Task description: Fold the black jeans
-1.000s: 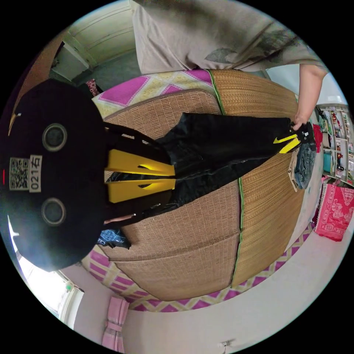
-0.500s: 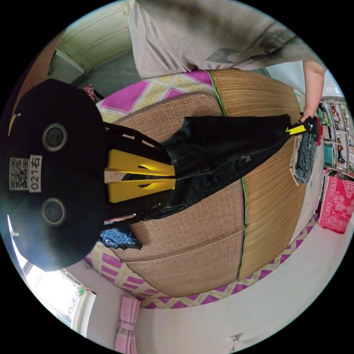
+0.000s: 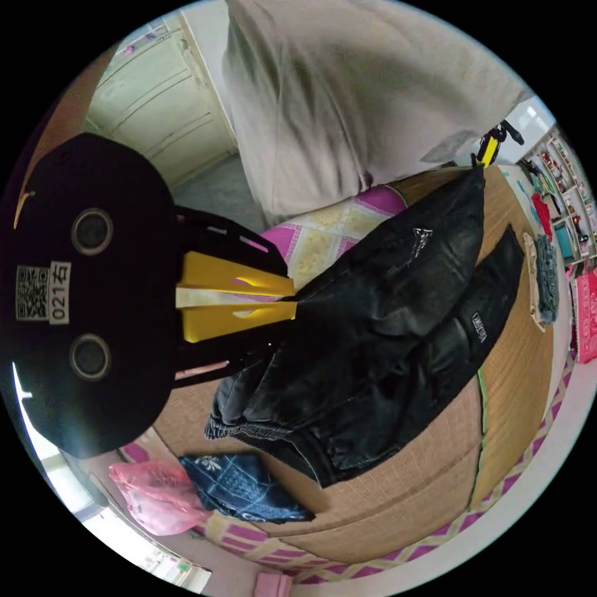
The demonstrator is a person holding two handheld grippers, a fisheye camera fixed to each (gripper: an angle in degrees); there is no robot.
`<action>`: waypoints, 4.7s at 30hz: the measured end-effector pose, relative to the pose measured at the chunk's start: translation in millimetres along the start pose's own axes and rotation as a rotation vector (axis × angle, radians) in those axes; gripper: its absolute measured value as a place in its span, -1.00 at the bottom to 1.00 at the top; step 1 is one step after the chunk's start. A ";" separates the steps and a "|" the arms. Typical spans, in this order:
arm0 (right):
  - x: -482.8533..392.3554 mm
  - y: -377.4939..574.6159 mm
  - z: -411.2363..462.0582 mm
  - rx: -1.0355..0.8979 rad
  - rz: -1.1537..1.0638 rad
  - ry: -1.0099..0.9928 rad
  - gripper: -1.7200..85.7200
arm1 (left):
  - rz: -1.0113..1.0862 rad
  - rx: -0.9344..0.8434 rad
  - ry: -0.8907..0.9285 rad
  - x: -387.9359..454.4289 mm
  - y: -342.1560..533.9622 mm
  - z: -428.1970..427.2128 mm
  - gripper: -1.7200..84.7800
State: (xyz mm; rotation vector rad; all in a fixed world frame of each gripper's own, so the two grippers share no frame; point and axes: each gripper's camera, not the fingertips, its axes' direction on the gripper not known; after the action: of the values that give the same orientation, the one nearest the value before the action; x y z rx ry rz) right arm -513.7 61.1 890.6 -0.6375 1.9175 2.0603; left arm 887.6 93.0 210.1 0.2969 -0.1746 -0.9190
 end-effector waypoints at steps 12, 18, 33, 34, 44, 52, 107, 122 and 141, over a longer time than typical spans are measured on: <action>76.9 85.4 118.8 0.043 0.426 -0.139 -0.98 | -0.229 0.045 0.269 -95.4 84.1 3.5 -0.96; 163.3 115.1 137.0 0.334 0.727 -0.179 -0.84 | -0.419 0.147 0.221 -148.1 108.0 -32.0 -0.86; 276.3 85.4 286.6 0.002 0.719 -0.135 -0.79 | -0.563 0.122 0.126 -169.4 145.4 -88.7 -0.98; 279.9 86.0 289.1 0.001 0.722 -0.151 -0.80 | -0.564 0.147 0.121 -168.2 143.1 -98.1 -0.98; 304.3 82.3 314.1 0.069 0.620 -0.130 -0.81 | -0.445 0.166 0.068 -146.9 58.9 -117.8 -0.87; 312.6 69.7 338.6 0.063 0.594 -0.191 -0.93 | -0.403 0.000 0.059 -127.2 2.5 -73.4 -0.87; 148.5 -99.9 393.3 -0.031 0.565 -0.232 -0.98 | -0.548 0.191 -0.006 -39.2 43.4 -209.3 -0.98; 56.5 -111.8 454.8 0.070 0.407 -0.205 -0.98 | -0.648 0.323 0.053 -40.4 177.4 -247.6 -0.98; -9.1 126.1 598.3 0.597 1.584 -0.812 -0.74 | -1.424 0.746 0.521 -54.5 519.8 -193.2 -0.70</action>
State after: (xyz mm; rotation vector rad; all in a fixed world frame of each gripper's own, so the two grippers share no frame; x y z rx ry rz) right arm -650.1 641.5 1026.8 2.0414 2.3029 1.4066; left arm 1300.2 467.2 195.5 1.4500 0.2467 -2.1141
